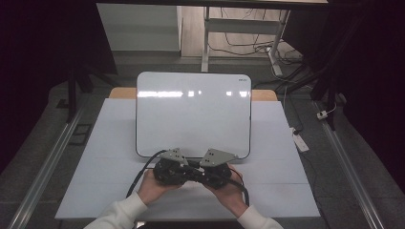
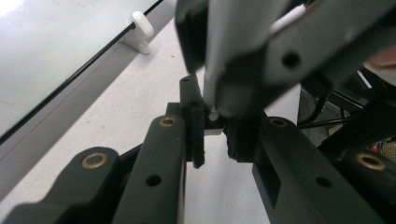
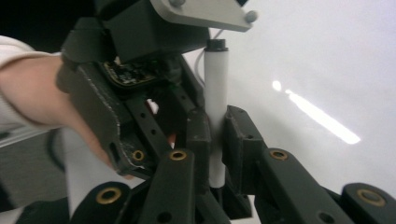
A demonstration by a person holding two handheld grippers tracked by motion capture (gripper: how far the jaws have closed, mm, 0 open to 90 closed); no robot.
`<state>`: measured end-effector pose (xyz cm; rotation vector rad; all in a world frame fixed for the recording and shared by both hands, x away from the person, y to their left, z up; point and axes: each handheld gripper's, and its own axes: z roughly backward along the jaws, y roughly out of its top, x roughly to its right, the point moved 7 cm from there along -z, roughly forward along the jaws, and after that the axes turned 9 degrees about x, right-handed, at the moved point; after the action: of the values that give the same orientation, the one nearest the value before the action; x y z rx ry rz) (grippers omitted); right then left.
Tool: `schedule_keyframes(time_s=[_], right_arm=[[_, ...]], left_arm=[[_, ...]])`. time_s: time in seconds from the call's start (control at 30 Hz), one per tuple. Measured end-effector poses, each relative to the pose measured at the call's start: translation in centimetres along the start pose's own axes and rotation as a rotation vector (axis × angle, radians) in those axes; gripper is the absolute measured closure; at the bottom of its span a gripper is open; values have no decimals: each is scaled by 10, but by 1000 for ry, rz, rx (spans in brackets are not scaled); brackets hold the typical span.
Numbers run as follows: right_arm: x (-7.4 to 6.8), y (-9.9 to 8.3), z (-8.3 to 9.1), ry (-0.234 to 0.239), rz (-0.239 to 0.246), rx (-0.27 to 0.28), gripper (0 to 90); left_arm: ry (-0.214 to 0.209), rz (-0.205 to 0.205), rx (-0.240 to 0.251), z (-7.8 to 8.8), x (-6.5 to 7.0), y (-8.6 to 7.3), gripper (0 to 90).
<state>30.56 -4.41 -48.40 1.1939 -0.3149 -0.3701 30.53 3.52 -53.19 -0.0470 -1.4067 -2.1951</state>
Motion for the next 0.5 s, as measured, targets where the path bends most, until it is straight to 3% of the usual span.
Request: schedule_keyframes(time_s=[0.1,0.27,0.37,0.5], right_arm=[[0,2,2,-25,18,18,804],[12,6,11,-75,7,48,805],[34,12,23,-136,-26,68,806],[82,25,42,-248,-93,112,805]], left_arm=[[29,-19,27,1,0,2,765],[87,-37,70,10,1,5,480],[139,-61,94,28,1,4,394],[201,-57,123,59,-2,-6,378]])
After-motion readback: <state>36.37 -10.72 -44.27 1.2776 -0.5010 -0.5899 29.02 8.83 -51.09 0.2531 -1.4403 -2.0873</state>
